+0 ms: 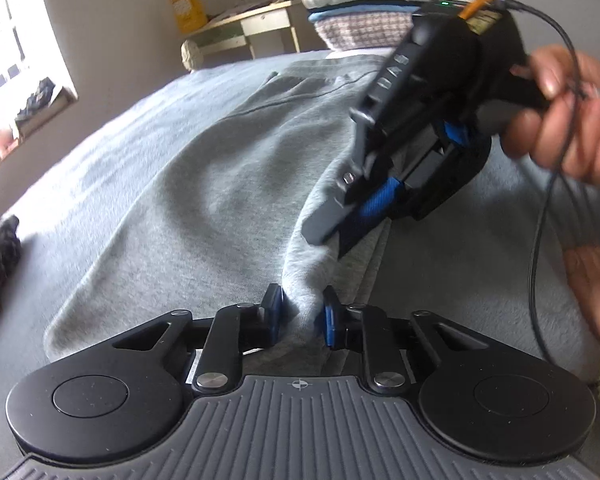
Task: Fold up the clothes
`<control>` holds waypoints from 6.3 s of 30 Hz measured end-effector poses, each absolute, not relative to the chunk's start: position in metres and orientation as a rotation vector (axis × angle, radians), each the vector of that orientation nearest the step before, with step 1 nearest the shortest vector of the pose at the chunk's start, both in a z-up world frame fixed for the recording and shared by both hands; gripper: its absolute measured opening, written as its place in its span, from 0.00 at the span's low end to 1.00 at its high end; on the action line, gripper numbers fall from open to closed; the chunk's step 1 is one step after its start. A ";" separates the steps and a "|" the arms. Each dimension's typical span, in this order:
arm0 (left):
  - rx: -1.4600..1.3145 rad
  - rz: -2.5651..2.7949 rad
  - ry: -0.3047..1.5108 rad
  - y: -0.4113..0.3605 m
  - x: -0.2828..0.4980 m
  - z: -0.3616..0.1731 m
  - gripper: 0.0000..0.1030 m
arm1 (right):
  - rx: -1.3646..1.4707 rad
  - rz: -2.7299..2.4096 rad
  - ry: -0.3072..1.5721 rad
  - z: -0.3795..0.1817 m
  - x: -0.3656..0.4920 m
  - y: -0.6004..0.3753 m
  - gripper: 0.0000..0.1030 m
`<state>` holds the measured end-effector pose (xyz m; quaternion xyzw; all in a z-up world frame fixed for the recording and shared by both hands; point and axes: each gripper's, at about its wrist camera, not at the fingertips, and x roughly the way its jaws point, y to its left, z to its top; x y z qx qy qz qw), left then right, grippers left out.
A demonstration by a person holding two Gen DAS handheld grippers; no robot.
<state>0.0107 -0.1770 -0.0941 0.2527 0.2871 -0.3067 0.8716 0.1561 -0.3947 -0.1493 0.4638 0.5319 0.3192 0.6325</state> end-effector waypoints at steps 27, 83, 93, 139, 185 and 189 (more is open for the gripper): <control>0.853 -0.626 0.380 -0.190 -0.021 -0.117 0.11 | 0.441 0.826 0.952 -0.059 0.119 -0.401 0.15; 0.713 -0.396 0.500 -0.152 -0.056 -0.089 0.10 | 0.119 0.734 0.933 -0.087 0.121 -0.365 0.00; 0.966 -0.451 0.459 -0.146 -0.079 -0.120 0.08 | 0.089 0.755 0.934 -0.088 0.123 -0.364 0.00; 0.101 -0.459 0.947 -0.098 0.021 -0.089 0.13 | 0.001 0.729 0.958 -0.076 0.120 -0.352 0.00; 0.019 -0.626 0.722 -0.090 0.012 -0.058 0.48 | 0.590 0.856 1.186 -0.073 0.133 -0.357 0.30; 0.173 -0.630 0.679 -0.113 -0.002 -0.060 0.48 | 0.650 0.797 1.209 -0.081 0.132 -0.363 0.30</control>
